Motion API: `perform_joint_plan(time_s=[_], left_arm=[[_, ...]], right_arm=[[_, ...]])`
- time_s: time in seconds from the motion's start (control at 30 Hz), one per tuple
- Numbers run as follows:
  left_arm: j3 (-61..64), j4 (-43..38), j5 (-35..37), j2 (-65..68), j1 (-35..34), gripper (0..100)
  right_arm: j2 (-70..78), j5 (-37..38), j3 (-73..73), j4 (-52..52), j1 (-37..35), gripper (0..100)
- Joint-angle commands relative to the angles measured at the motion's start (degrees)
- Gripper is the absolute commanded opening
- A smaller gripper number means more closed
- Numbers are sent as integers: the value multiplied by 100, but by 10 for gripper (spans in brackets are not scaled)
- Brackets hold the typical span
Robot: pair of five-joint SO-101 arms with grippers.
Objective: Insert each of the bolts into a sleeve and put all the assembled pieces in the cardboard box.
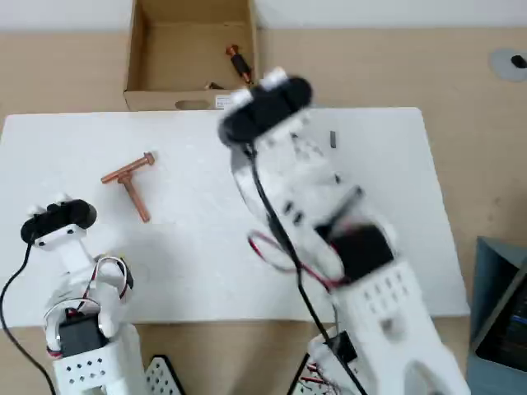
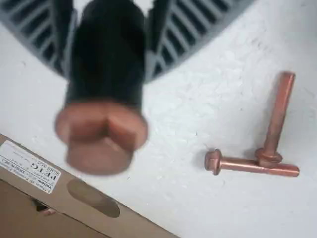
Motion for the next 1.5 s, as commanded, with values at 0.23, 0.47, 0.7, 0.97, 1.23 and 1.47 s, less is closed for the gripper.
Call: perform_joint_plan(time_s=[0.23,0.47,0.7,0.97,1.23,1.47], left_arm=[[0,-35,0,-31,-70,4],[0,-35,255,-31,-70,4],[0,-26,229,-31,-26,4],[0,-26,229,-31,-26,4],[0,-26,229,-31,-26,3],[-9,-35,229,-31,-18,3]], right_arm=[[3697,888,-3284,-1046,497,9],[6062,1793,-5666,-1046,593,9],[8127,2998,-7916,-1046,602,9],[9982,4149,-9807,-993,602,9],[10712,4818,-10651,-976,558,22],[10712,4791,-10721,-782,576,147]])
